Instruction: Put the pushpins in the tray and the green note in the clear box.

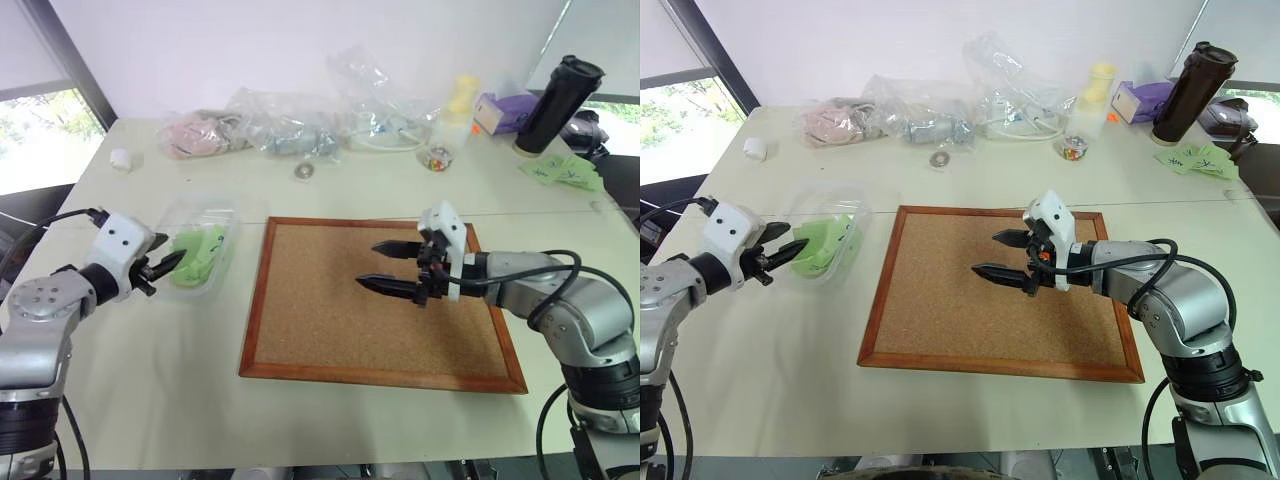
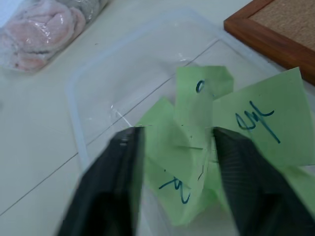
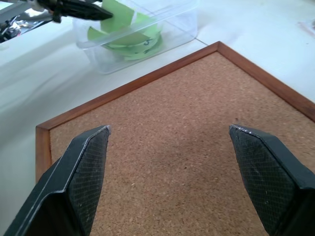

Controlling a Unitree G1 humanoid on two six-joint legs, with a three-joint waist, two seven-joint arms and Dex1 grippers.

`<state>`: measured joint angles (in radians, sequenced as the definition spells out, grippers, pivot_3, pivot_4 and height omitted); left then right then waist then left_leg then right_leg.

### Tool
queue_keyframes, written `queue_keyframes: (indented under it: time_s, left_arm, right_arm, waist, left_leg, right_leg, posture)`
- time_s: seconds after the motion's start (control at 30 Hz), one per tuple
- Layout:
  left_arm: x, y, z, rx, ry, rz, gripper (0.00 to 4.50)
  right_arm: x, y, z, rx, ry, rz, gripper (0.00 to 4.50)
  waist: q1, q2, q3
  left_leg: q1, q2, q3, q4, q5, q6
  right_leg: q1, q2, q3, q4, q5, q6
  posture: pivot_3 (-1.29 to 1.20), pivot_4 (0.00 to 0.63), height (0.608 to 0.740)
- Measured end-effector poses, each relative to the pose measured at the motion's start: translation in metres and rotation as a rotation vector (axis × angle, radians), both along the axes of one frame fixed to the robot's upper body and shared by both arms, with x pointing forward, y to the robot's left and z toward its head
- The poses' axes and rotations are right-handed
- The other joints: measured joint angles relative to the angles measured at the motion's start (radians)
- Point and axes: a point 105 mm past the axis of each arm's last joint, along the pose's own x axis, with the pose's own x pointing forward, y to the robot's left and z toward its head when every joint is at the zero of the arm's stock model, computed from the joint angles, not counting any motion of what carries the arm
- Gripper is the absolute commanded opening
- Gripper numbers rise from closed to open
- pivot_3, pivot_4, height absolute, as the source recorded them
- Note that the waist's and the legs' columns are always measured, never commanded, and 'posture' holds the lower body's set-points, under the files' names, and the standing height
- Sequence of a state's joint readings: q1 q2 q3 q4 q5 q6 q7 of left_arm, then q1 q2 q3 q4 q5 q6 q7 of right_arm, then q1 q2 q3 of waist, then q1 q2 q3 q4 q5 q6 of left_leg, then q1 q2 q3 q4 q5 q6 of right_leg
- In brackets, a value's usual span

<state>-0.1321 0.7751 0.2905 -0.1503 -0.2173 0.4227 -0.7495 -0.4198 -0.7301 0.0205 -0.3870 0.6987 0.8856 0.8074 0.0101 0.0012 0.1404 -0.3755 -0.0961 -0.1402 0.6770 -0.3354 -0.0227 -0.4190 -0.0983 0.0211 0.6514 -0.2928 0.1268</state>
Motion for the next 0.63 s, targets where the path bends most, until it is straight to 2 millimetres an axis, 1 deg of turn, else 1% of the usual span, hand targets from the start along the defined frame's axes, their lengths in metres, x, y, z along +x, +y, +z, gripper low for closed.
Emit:
queue_keyframes:
  time_s: [0.03,0.13,0.2,0.27,0.37,0.47,0.57,0.6,0.63]
  left_arm:
    - [-0.001,-0.001,0.0,-0.012,0.005,-0.012,4.47]
    - [-0.004,-0.005,0.004,-0.04,0.019,-0.05,4.47]
    - [-0.007,-0.012,0.011,-0.06,0.027,-0.093,4.47]
    - [-0.011,-0.023,0.022,-0.088,0.02,-0.155,4.47]
    - [-0.013,-0.044,0.043,-0.115,-0.018,-0.247,4.47]
    - [-0.017,-0.066,0.058,-0.142,-0.021,-0.364,4.47]
    - [-0.026,-0.098,0.065,-0.172,0.012,-0.531,4.47]
    - [-0.03,-0.111,0.064,-0.178,0.031,-0.598,4.47]
    - [-0.032,-0.119,0.063,-0.182,0.042,-0.637,4.47]
  right_arm:
    - [-0.001,0.0,0.001,-0.005,-0.001,0.008,3.97]
    - [-0.001,-0.001,0.005,-0.024,-0.019,0.028,3.97]
    - [-0.001,-0.001,0.01,-0.028,-0.037,0.041,3.97]
    - [-0.001,0.0,0.011,-0.027,-0.044,0.05,3.97]
    - [-0.001,0.0,0.012,-0.028,-0.047,0.051,3.97]
    - [-0.001,-0.004,0.011,-0.051,-0.054,0.036,3.97]
    - [-0.001,-0.017,0.009,-0.075,-0.052,-0.007,3.97]
    - [-0.003,-0.023,0.008,-0.084,-0.051,-0.026,3.97]
    - [-0.004,-0.027,0.007,-0.09,-0.048,-0.04,3.97]
  waist:
    - [0.0,0.0,0.0]
    - [-0.002,0.0,0.0]
    - [-0.003,0.0,0.0]
    - [-0.001,0.0,0.0]
    - [0.001,0.0,0.0]
    - [0.001,0.0,0.0]
    - [0.003,0.0,0.0]
    - [0.003,0.0,0.0]
    - [0.002,0.0,0.0]
  left_leg:
    - [0.0,0.0,0.0,0.0,0.0,0.0]
    - [0.0,0.0,0.0,0.0,0.0,0.0]
    - [0.0,0.0,0.0,0.0,0.0,0.0]
    - [0.0,0.0,0.0,0.0,0.0,0.0]
    - [0.0,0.0,0.0,0.0,0.0,0.0]
    - [0.0,0.0,0.0,0.0,0.0,0.0]
    - [0.0,0.0,0.0,0.001,0.0,0.0]
    - [0.0,0.0,0.0,0.001,0.0,0.0]
    - [0.0,0.0,0.0,0.001,0.0,0.0]
  right_leg:
    - [0.0,0.0,0.0,0.0,0.0,0.0]
    - [0.0,0.0,0.0,0.0,0.0,0.0]
    - [0.0,0.0,0.0,0.0,0.0,0.0]
    - [0.0,0.0,0.0,0.0,0.0,0.0]
    - [0.0,0.0,0.0,0.0,0.0,0.0]
    - [0.0,0.0,0.0,0.0,0.0,0.0]
    - [0.001,0.0,0.0,0.0,0.0,0.0]
    - [0.001,0.0,0.0,0.0,0.0,0.0]
    - [0.001,0.0,0.0,0.0,0.0,0.0]
  posture:
    - [0.0,0.15,0.74]
    - [0.0,0.15,0.74]
    - [0.0,0.15,0.74]
    - [0.0,0.15,0.74]
    - [0.0,0.15,0.74]
    - [0.0,0.15,0.74]
    - [0.0,0.15,0.74]
    - [0.0,0.15,0.74]
    - [0.0,0.15,0.74]
